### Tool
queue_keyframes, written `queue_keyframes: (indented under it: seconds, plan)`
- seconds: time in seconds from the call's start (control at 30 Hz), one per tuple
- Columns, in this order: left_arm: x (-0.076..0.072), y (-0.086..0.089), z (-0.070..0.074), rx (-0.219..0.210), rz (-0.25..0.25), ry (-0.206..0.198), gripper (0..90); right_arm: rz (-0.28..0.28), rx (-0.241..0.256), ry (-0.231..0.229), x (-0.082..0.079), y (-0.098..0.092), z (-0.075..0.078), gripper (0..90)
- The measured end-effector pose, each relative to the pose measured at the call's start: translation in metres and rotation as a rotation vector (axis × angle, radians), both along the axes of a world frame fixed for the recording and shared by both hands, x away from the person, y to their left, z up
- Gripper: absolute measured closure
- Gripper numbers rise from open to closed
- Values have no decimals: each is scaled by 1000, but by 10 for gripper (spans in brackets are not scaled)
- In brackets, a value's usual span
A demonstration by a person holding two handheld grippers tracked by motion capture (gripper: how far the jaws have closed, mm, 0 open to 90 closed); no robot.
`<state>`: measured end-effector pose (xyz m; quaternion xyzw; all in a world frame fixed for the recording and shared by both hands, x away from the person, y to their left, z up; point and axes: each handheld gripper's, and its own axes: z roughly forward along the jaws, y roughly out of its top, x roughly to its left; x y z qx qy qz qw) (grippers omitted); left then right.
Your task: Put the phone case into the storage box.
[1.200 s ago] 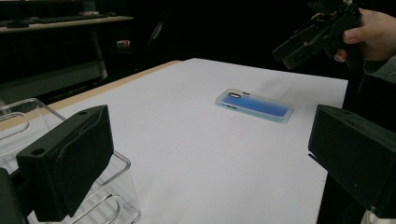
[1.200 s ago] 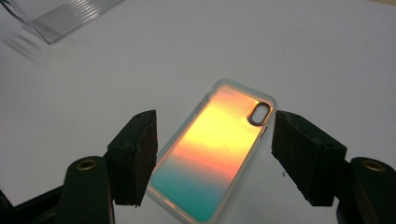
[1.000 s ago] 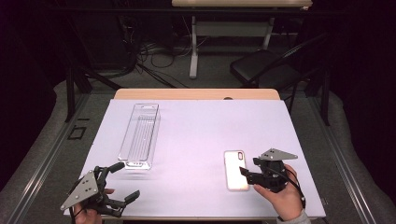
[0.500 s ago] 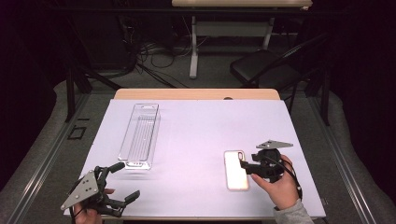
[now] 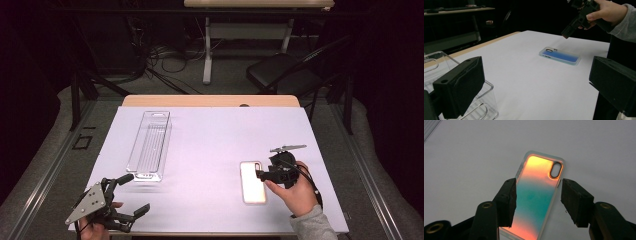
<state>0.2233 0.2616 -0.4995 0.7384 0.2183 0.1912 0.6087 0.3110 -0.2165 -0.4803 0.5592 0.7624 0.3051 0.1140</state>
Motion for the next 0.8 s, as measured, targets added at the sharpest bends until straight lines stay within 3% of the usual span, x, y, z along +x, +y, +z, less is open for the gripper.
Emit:
queue_keyframes:
  seconds: [0.23, 0.37, 0.47, 0.8]
  plan:
    - [1, 0, 0, 2, 0, 2, 3, -21, -6, 53, 7, -1, -2, 498]
    - [1, -1, -1, 3, 1, 3, 3, -36, -40, 61, 10, 1, -2, 497]
    - [1, -1, -1, 2, 0, 4, 3, -65, -48, 102, 15, 2, -3, 488]
    - [1, -1, -1, 5, 0, 7, 3, -92, -88, 165, 25, 8, -8, 506]
